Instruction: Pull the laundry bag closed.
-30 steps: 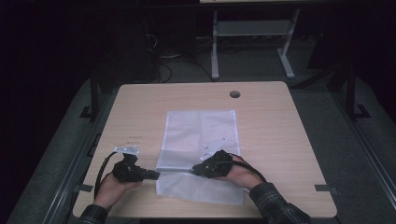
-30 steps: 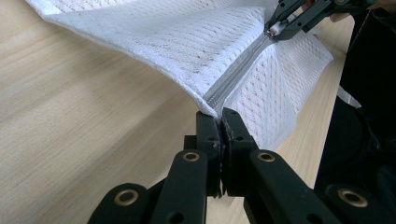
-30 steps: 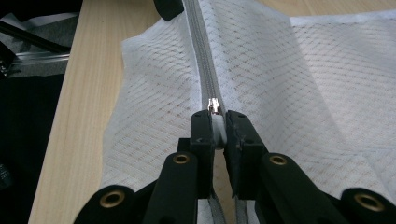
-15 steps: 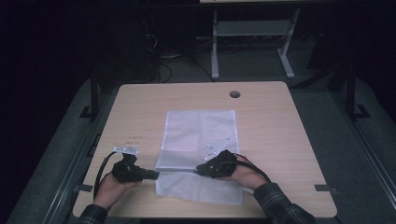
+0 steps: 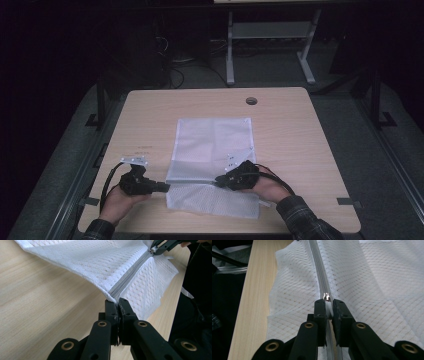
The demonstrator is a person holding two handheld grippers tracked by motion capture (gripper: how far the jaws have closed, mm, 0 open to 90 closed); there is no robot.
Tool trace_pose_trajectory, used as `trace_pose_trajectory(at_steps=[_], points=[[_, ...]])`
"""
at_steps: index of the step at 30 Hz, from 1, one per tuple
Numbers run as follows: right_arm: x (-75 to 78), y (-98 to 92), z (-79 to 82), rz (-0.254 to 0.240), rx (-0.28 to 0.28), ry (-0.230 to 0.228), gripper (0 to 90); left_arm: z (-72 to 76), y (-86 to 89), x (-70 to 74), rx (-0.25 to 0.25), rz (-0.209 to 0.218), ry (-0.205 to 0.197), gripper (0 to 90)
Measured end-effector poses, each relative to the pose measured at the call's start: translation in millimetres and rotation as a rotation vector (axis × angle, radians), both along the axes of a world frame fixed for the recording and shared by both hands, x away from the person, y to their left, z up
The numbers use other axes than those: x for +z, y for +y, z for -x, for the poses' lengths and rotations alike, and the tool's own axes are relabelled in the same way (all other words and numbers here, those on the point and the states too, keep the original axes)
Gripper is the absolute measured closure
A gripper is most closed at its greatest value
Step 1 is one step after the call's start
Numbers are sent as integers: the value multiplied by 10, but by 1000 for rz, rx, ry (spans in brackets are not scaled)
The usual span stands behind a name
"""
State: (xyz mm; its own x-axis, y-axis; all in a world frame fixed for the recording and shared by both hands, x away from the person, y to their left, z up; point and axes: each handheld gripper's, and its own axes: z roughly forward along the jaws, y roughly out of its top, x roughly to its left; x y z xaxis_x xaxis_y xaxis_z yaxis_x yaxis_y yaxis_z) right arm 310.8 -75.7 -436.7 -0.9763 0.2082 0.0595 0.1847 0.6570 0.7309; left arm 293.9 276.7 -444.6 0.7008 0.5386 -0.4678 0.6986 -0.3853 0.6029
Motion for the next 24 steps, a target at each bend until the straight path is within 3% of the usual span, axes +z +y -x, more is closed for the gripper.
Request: trace_pose_trajectory(at_steps=[24], points=[[23, -126, 41, 1, -3, -1, 812, 12, 37, 9, 9, -4, -4, 876]])
